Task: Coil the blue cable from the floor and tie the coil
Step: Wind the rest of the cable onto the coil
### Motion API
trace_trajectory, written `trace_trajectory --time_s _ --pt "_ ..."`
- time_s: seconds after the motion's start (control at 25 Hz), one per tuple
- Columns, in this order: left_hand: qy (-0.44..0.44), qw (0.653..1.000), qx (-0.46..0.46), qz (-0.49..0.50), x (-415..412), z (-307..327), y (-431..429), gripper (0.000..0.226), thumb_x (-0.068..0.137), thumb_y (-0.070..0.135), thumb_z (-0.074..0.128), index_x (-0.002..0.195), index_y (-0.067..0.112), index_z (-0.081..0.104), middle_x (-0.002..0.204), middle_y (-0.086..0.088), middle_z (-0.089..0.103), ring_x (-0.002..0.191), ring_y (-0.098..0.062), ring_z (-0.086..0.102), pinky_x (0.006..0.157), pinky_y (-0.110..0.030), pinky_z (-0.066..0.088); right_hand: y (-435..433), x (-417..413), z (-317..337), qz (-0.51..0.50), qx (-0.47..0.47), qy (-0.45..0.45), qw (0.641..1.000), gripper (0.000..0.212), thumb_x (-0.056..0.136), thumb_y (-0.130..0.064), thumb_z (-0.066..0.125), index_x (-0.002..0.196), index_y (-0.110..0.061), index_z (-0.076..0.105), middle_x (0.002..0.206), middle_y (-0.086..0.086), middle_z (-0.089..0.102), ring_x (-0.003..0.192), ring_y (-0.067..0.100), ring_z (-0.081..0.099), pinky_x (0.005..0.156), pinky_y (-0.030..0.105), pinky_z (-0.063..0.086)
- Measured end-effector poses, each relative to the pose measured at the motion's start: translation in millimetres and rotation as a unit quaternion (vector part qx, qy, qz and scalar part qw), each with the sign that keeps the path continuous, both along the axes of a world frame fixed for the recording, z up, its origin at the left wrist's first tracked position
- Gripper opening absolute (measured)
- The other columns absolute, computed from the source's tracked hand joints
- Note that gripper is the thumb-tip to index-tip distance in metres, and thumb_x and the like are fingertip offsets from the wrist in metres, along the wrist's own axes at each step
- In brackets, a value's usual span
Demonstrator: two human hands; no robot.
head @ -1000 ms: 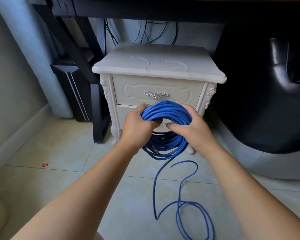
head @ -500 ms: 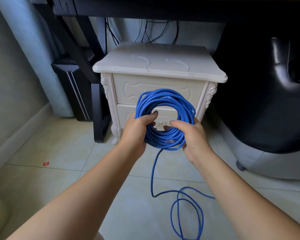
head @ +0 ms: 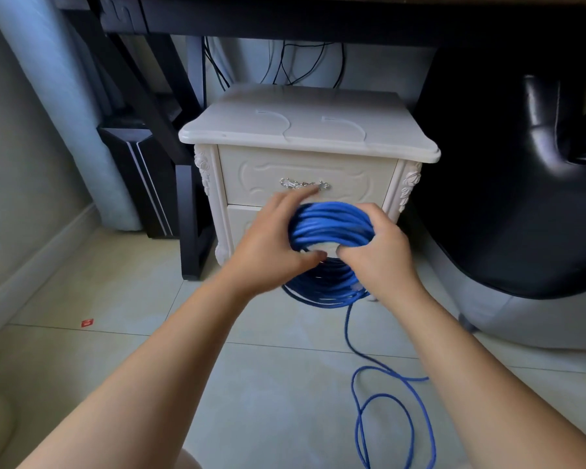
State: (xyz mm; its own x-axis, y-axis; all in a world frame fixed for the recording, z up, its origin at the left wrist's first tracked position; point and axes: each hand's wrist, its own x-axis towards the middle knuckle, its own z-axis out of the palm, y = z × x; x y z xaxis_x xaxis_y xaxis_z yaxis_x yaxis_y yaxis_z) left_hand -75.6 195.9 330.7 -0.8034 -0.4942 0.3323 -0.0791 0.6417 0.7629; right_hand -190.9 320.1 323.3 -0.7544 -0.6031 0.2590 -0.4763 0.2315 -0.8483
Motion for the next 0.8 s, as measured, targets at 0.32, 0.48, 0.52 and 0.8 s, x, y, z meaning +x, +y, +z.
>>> trace_trajectory --time_s 0.32,0.48,0.52,0.8 --pt "-0.043 0.998 0.032 0.037 -2 -5 10 0.030 0.070 0.007 0.067 0.095 0.023 0.061 0.079 0.007 0.067 0.074 -0.011 0.064 0.065 -0.028 0.052 -1 8 -3 0.043 0.058 0.102 0.992 0.050 0.068 -0.007 0.068 0.112 -0.029 0.060 0.105 -0.013 0.058 0.093 0.011 0.056 0.081 0.029 0.048" --pt "-0.017 0.991 0.125 0.049 -4 -3 12 0.037 0.068 -0.003 0.065 0.090 0.027 0.062 0.074 0.007 0.067 0.066 -0.012 0.062 0.063 -0.028 0.051 -3 1 -4 0.041 0.040 0.024 0.998 0.056 0.065 -0.018 0.072 0.114 -0.041 0.055 0.111 -0.016 0.062 0.097 0.010 0.061 0.085 0.033 0.052" --pt "-0.013 0.988 0.142 0.055 -5 -3 12 0.038 0.067 -0.005 0.065 0.090 0.025 0.063 0.074 0.007 0.067 0.063 -0.011 0.060 0.062 -0.027 0.050 -2 -1 -4 0.043 0.036 -0.006 0.998 0.054 0.065 -0.021 0.072 0.111 -0.043 0.055 0.110 -0.016 0.064 0.097 0.008 0.063 0.085 0.035 0.053" --pt "0.039 0.944 0.309 0.109 -8 2 8 0.032 0.070 -0.009 0.065 0.088 0.018 0.064 0.057 0.012 0.054 0.054 -0.010 0.049 0.055 -0.020 0.040 7 -13 5 0.100 -0.034 -0.216 0.971 0.037 0.079 -0.024 0.078 0.112 -0.031 0.063 0.095 -0.012 0.073 0.088 0.005 0.070 0.080 0.026 0.050"
